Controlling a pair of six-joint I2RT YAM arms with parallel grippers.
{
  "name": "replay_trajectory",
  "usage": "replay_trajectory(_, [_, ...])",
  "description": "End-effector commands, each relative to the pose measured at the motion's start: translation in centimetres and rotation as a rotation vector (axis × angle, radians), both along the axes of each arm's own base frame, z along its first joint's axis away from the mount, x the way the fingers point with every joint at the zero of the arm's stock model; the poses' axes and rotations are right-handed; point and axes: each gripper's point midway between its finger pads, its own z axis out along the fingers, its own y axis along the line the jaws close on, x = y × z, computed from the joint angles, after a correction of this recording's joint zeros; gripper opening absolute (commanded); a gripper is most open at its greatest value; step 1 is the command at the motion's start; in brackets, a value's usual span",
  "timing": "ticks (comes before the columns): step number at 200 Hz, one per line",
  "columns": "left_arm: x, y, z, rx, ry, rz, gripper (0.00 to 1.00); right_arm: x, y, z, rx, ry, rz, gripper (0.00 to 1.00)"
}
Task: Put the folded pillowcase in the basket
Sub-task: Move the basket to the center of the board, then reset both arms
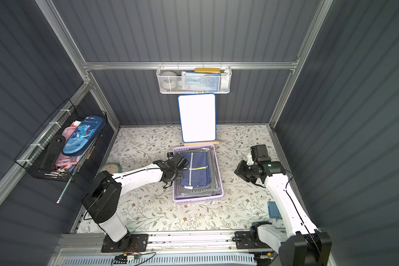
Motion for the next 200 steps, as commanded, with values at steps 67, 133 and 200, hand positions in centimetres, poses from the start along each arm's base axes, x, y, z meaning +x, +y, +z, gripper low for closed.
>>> replay_trajectory(67, [3.1, 3.8, 5.8, 0.063, -0.137, 0.152, 0.99, 0.9, 4.2, -3.4, -0.042, 0.033, 0.141, 0.38])
replay_trajectory(133, [1.1, 8.5, 17.4, -0.03, -0.463, 0.457, 0.99, 6.0, -1.4, 10.0, -0.256, -0.432, -0.131, 0.63])
replay_trajectory(200, [-1.1, 13.3, 35.4, -0.068, -1.482, 0.199, 1.0, 12.1, -7.4, 11.7, -0.788, -0.686, -0.18, 0.99])
